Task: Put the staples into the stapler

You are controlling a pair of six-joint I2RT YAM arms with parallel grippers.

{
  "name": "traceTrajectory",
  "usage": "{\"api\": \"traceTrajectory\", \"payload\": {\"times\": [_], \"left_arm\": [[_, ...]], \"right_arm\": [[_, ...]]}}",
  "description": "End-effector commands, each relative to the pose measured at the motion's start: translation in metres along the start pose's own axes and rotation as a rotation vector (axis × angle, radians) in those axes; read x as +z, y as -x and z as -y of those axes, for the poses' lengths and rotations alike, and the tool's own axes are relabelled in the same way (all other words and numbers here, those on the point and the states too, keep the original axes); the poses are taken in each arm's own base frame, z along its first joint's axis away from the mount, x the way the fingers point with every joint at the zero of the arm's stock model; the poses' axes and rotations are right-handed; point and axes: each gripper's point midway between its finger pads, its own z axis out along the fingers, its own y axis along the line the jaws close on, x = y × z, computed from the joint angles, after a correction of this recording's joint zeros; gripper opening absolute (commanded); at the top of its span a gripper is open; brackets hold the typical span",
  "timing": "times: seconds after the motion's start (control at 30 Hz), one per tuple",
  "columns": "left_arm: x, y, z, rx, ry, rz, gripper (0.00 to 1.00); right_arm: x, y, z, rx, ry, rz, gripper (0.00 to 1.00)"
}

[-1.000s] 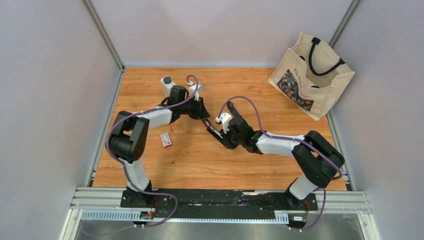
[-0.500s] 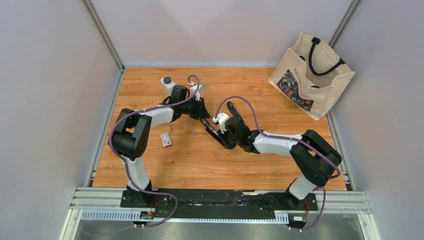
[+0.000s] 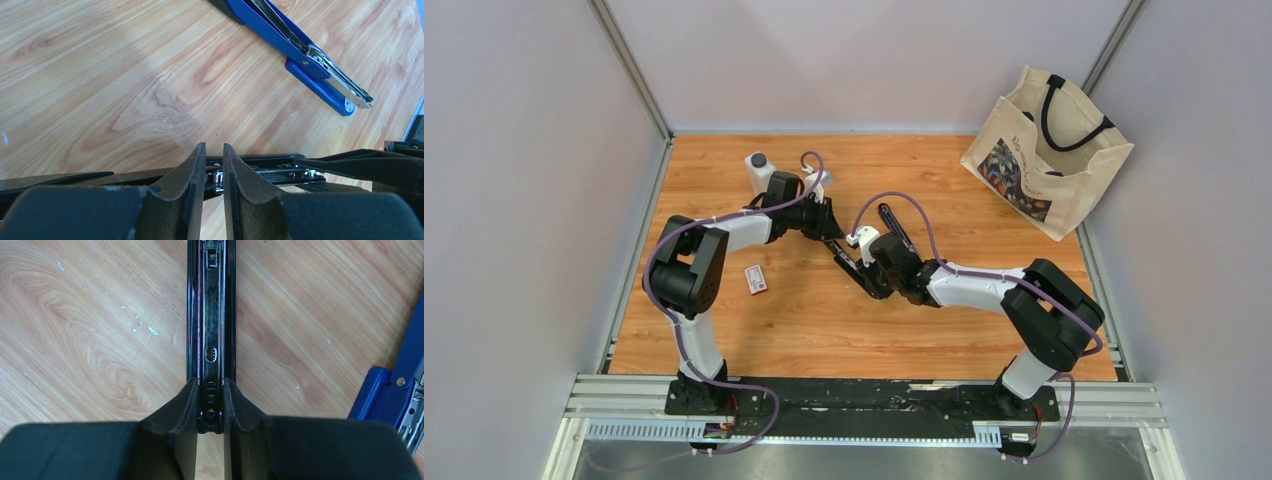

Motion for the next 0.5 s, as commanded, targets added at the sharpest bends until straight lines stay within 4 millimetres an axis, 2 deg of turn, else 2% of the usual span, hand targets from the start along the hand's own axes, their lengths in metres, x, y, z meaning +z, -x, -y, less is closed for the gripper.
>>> {"api": "traceTrajectory", "payload": {"times": [0.0,0.27,0.47], "left_arm": [[0.001,0.016,0.009,0.027,-0.043,0.015,0.27],[0.01,-0.003,-0.001,0.002,-0.047,-0.024,0.27],[0.011,-0.006,-0.001,0.0,-0.052,-0.032,0.27]], "right_arm": [[0.001,-0.019,-0.003,0.018,-0.009,-0.078,0.0],[0.003,-0.02,-0.002,0.022,-0.02,-0.085,0.0],[0.002,-0.017,0.0,0.023,-0.027,-0.078,0.0]]}}
